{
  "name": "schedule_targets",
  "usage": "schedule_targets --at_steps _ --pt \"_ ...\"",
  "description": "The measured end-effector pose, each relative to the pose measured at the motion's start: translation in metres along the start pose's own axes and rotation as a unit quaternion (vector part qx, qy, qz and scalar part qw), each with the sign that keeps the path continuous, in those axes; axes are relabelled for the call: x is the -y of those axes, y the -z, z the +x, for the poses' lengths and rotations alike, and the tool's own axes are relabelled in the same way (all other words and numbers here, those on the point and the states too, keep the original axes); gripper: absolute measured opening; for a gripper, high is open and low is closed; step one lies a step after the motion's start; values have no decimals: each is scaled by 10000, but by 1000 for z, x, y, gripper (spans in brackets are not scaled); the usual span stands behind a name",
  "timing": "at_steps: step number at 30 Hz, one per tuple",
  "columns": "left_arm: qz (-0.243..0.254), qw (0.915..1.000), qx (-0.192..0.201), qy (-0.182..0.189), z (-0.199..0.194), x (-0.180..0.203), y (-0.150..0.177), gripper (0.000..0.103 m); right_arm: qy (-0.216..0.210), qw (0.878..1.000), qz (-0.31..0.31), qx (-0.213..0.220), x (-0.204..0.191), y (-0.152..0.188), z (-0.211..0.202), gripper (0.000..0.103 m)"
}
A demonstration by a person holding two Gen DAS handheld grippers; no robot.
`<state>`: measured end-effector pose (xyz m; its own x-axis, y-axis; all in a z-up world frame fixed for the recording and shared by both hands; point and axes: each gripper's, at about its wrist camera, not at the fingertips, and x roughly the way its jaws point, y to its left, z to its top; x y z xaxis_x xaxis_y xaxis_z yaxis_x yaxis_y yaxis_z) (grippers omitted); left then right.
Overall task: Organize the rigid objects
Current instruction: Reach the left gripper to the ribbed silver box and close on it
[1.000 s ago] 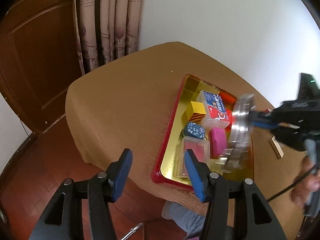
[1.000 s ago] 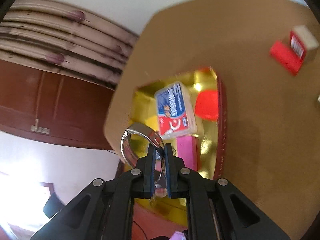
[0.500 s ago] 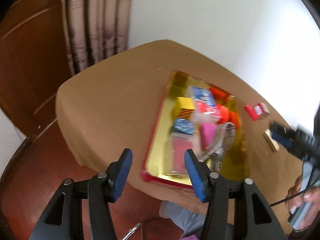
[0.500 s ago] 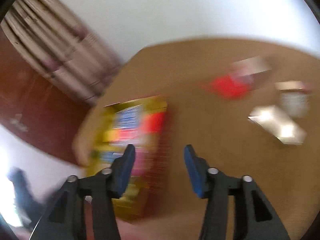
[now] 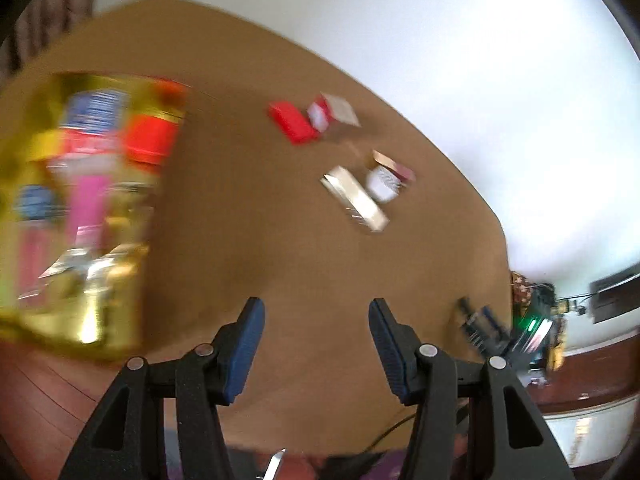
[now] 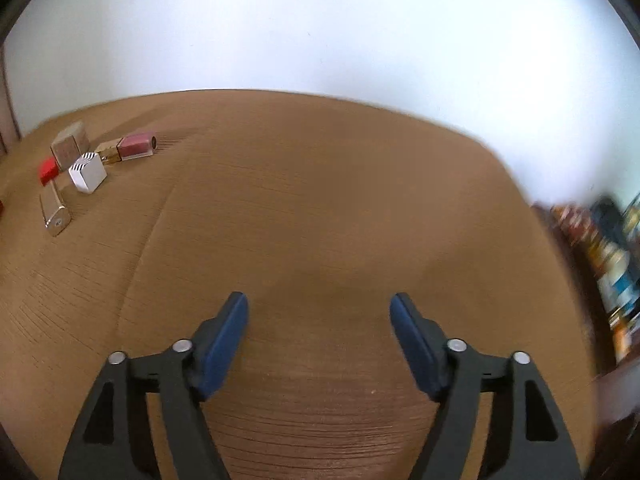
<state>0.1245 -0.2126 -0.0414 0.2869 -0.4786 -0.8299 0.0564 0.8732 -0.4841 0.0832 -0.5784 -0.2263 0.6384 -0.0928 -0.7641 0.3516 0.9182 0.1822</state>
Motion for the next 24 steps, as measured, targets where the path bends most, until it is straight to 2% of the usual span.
schedule_targets --at_steps 1,4,9,12,15,22,24 --pt "-48 9999 -103 -68 16 11 -8 55 -150 9998 112 -91 5 3 6 73" --pt "-140 9989 -336 -306 59 38 -29 55 -574 9980 215 157 16 2 1 76" --pt "-98 9960 -415 -779 98 66 -53 56 -1080 9939 117 202 27 3 1 78" --pt "-251 9930 -418 -1078 113 66 -64 55 -1243 9918 95 273 24 2 -3 78" --pt "-409 9919 -466 -1112 123 61 -71 55 -1406 9892 159 382 14 11 -19 79" --pt "-429 9864 -540 -1491 148 65 -84 56 -1635 9860 -37 323 9 12 -21 80" --pt "-516 9862 -561 -1470 154 63 -87 56 -1674 9853 -12 350 9 13 -22 81"
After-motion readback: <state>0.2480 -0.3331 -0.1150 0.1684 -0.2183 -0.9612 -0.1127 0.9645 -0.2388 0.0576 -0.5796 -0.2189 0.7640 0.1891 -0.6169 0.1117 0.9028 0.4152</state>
